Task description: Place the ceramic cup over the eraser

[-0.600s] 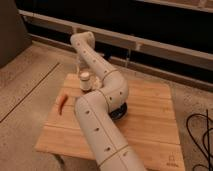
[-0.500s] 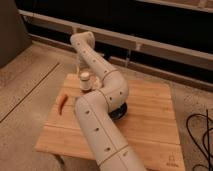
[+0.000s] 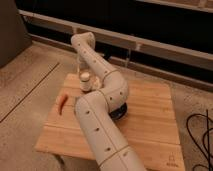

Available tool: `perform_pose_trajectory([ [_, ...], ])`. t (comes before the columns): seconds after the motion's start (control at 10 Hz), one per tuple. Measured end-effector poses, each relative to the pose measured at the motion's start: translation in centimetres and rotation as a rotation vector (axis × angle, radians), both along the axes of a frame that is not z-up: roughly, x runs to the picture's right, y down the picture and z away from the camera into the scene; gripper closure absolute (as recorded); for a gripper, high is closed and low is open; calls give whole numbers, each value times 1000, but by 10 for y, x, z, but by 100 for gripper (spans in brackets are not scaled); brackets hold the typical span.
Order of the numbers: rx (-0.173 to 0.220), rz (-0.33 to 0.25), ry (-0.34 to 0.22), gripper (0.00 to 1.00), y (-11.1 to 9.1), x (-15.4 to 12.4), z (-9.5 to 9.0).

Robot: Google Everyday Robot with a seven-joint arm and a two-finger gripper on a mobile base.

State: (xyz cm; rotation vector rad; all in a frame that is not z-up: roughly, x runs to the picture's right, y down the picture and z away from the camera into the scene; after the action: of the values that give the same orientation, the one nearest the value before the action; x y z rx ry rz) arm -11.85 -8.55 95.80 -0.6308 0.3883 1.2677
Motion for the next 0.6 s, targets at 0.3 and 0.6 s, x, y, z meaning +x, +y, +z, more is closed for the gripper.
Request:
perform_pose_trajectory([
  [0.3, -2, -3, -7, 37, 0, -1, -1],
  [0.6, 0, 1, -9, 36, -2, 0, -3],
])
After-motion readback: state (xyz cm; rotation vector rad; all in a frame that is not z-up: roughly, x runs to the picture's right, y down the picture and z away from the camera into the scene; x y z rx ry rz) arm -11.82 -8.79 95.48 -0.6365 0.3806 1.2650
